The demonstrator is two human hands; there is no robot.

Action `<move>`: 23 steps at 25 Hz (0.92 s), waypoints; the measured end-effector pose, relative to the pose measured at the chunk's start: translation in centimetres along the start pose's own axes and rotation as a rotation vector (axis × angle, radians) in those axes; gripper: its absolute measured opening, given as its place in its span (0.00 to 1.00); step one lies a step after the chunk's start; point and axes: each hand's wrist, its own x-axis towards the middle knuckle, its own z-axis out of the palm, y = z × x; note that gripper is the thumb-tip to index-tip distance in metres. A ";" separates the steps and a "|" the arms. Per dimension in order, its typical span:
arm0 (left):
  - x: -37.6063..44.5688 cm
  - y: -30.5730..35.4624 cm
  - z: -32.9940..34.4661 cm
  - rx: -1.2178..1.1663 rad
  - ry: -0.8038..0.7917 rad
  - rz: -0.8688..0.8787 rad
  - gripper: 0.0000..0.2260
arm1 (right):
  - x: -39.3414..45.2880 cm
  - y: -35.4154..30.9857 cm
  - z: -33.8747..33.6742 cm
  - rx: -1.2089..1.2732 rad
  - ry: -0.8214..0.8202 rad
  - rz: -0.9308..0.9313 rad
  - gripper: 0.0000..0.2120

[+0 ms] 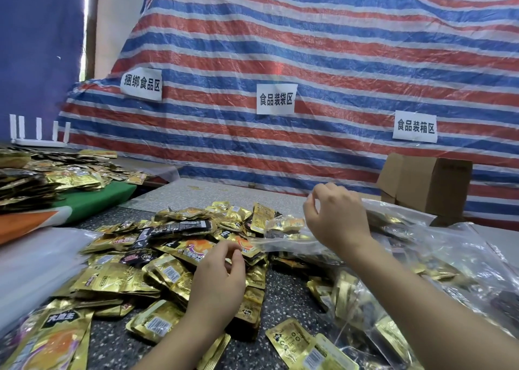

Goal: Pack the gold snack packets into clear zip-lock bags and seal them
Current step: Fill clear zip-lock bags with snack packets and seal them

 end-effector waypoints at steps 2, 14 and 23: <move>-0.1 0.1 0.1 0.025 -0.003 0.003 0.07 | -1.0 -1.2 0.4 0.074 -0.002 0.009 0.10; 6.4 -1.3 -7.8 0.404 0.062 -0.008 0.25 | -2.7 -7.1 0.3 0.254 -0.129 -0.100 0.10; 11.2 -11.1 -22.6 1.054 -0.162 -0.418 0.27 | -3.4 -8.2 0.2 0.318 -0.134 -0.134 0.08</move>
